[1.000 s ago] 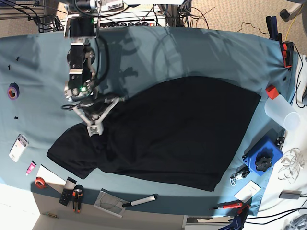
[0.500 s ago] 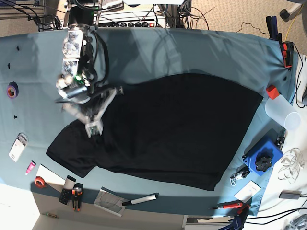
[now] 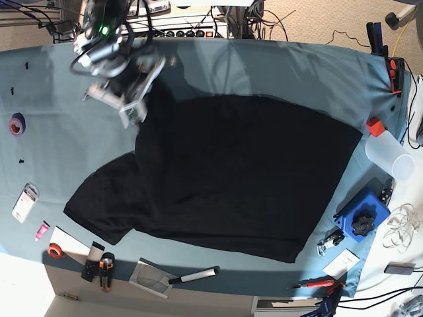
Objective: Layout the t-shirt on the table in an organized manner, then fold the t-shirt properly
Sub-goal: 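Drag the hem corner with the right gripper toward the collar side, then grasp the shirt's shoulder corner with the left gripper, then pull the shirt edge with the right gripper to straighten it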
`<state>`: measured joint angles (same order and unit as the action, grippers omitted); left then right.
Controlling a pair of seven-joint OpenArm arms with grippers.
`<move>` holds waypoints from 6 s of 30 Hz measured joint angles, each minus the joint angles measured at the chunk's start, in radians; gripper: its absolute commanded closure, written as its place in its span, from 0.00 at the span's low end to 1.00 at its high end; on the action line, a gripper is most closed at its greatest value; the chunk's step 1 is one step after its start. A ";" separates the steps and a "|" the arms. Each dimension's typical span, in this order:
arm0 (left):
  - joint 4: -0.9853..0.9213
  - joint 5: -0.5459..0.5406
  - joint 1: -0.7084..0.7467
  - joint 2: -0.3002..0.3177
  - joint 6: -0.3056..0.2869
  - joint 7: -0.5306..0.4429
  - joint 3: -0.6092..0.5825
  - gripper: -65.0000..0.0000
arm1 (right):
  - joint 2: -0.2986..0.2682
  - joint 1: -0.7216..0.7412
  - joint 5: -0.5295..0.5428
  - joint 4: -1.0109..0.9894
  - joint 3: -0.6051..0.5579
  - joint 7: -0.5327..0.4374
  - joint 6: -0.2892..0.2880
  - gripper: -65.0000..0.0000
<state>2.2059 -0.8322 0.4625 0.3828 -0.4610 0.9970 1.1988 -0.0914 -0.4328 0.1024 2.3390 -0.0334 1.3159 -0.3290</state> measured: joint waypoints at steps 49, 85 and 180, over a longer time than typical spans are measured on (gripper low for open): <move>-0.505 0.090 -0.256 -0.261 0.229 -0.018 -0.543 0.63 | -0.053 -0.093 0.108 0.000 0.378 -0.014 -0.102 1.00; -0.506 -0.035 -0.236 -0.224 0.123 0.099 -0.374 1.00 | -0.044 -0.132 0.328 0.000 0.545 -0.116 -0.036 1.00; -0.506 -0.026 -0.239 -0.197 0.120 0.072 -0.375 1.00 | -0.041 0.435 0.480 -0.667 0.489 -0.124 -0.222 0.46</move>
<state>1.6997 -0.8581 0.2237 0.1856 -0.3408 1.0687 0.8242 -0.1326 0.0021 0.5823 1.6722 0.4553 1.1915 -0.5510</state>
